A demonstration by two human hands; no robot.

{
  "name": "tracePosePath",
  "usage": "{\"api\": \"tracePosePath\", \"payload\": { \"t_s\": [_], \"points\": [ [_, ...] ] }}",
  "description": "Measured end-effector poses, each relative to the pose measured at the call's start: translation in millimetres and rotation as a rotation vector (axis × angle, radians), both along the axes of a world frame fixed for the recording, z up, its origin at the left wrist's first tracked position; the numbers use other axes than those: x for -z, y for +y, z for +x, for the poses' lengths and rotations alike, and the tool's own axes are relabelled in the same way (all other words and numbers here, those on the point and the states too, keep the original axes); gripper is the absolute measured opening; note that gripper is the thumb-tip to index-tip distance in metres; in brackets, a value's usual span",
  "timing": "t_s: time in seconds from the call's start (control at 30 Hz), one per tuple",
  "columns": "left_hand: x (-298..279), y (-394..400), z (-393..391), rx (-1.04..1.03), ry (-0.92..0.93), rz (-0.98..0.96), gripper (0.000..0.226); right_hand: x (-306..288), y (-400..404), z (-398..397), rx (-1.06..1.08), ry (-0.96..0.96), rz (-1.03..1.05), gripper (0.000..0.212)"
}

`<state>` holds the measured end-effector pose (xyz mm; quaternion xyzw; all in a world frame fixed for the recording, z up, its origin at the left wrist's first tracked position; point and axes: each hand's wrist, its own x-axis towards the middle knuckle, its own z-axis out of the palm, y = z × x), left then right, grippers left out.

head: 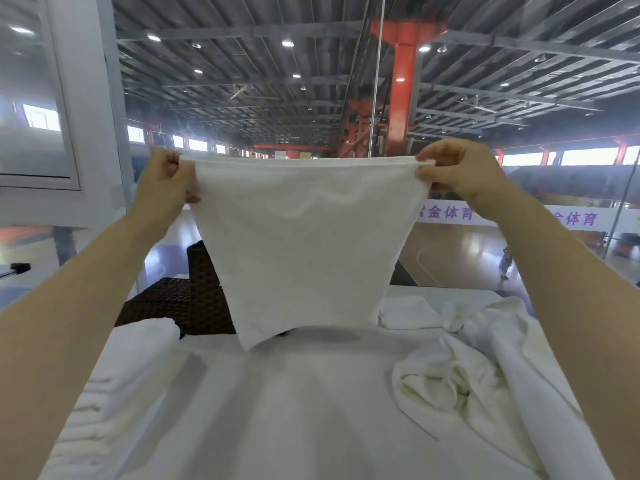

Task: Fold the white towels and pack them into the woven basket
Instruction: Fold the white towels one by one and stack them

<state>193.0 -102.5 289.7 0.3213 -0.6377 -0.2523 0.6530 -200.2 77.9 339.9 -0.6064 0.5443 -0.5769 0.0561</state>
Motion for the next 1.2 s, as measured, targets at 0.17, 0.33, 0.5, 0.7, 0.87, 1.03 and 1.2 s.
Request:
{"api": "tracePosePath", "payload": {
  "t_s": [0.17,0.33,0.5,0.7,0.87,1.03,1.2],
  "points": [
    [38,27,42,0.261,-0.417,0.215,0.012,38,33,-21,-0.230,0.057,0.603,0.056],
    [113,54,77,0.545,-0.738,0.456,0.020,104,57,-8,-0.335,0.161,1.015,0.023],
    [189,68,97,0.834,-0.805,0.838,0.031,174,76,15,-0.429,0.210,1.298,0.019],
    [252,89,116,1.095,-1.032,1.172,0.023,227,96,30,-0.629,0.228,1.605,0.027],
    [252,93,109,0.962,-0.950,1.144,0.031,236,88,32,-0.702,0.209,1.560,0.021],
    [237,71,88,0.600,-0.740,0.894,0.044,228,63,7,-0.502,0.037,1.204,0.015],
    [231,35,49,0.210,-0.747,0.641,0.014,227,32,-6,-0.274,0.012,0.983,0.016]
  ]
}}
